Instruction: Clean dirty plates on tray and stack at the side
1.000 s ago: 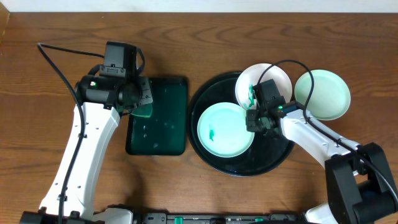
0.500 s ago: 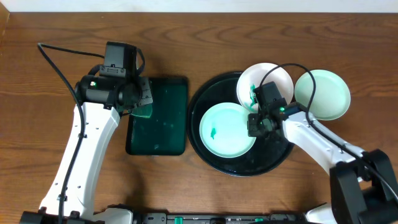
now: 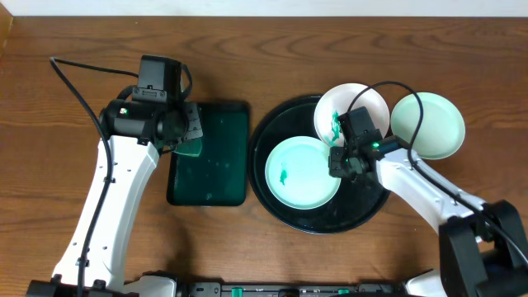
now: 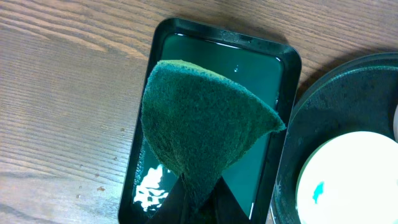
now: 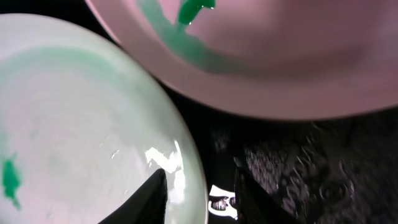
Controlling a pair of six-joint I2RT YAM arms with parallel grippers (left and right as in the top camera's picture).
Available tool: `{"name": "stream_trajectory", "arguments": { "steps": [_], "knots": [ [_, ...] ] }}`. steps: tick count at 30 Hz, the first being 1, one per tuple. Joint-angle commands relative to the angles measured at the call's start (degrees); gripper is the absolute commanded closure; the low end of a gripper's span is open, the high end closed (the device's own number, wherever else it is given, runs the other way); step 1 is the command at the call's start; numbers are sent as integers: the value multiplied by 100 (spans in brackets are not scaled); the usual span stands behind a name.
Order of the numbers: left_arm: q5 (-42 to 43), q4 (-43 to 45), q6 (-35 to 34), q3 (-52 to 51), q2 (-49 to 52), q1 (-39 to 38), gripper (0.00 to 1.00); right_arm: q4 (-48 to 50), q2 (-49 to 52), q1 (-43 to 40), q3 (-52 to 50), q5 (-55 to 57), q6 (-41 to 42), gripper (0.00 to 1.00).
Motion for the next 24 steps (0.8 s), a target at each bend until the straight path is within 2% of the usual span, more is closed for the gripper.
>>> {"name": "stream_trajectory", "arguments": {
  "steps": [1, 2, 5, 11, 15, 24],
  "knots": [
    [-33, -9, 11, -28, -15, -17, 93, 192, 236, 11, -17, 76, -79, 68],
    [-33, -9, 11, -28, -15, -17, 93, 273, 293, 11, -17, 76, -116, 70],
    [-33, -11, 11, -28, -15, -17, 93, 319, 345, 11, -17, 74, -116, 99],
    [-33, -11, 11, -28, -15, -20, 93, 15, 129, 11, -15, 68, -105, 99],
    [-33, -9, 11, -28, -15, -20, 93, -310, -111, 11, -15, 50, 269, 99],
    [-33, -4, 11, -28, -15, -20, 92, -271, -127, 13, -17, -33, 297, 99]
  ]
}}
